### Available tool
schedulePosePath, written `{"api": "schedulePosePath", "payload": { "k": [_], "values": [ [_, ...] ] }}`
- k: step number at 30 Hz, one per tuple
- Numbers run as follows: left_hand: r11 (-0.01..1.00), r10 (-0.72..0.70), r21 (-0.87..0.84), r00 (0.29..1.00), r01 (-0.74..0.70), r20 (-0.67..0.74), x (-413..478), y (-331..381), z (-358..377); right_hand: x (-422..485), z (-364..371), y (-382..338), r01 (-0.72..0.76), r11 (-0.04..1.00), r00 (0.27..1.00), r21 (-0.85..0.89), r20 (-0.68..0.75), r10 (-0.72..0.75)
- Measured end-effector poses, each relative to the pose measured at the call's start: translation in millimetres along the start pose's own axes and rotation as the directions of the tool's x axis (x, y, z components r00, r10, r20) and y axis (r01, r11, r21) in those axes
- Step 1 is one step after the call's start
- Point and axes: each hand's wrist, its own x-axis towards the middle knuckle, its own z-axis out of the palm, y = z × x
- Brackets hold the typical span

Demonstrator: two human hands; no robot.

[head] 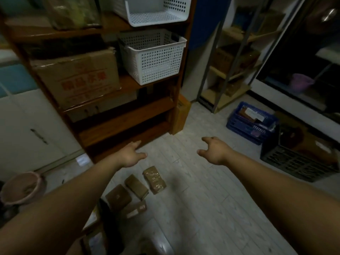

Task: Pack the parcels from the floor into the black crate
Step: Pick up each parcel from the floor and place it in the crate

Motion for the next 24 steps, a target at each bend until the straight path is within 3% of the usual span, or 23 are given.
{"api": "schedulePosePath", "payload": {
  "k": [5, 10, 14, 17, 20, 24],
  "values": [
    [0.99, -0.051, -0.135, 0.998, 0.047, -0.028, 49, 17, -1, 67, -17, 13, -0.007, 0.999, 0.998, -0.033, 0.062, 0.009],
    [0.953, -0.19, -0.255, 0.978, 0.164, -0.081, 86, 1, 23, 150, 8, 9, 0.15, 0.985, 0.966, -0.083, 0.226, -0.128],
    [0.868, -0.367, -0.383, 0.928, 0.316, -0.067, 108, -21, 59, 221, 51, 14, 0.342, 0.932, 0.862, -0.117, 0.434, -0.262],
    [0.792, -0.538, -0.424, 0.831, 0.44, -0.141, 131, -33, 99, 277, 85, 28, 0.44, 0.89, 0.758, -0.121, 0.581, -0.295],
    [0.682, -0.622, -0.5, 0.783, 0.534, -0.013, 165, -48, 144, 331, 126, 43, 0.458, 0.883, 0.732, -0.099, 0.606, -0.311],
    [0.656, -0.597, -0.531, 0.799, 0.537, 0.071, 234, -86, 203, 394, 206, 56, 0.458, 0.889, 0.743, -0.02, 0.557, -0.37]
  ]
}}
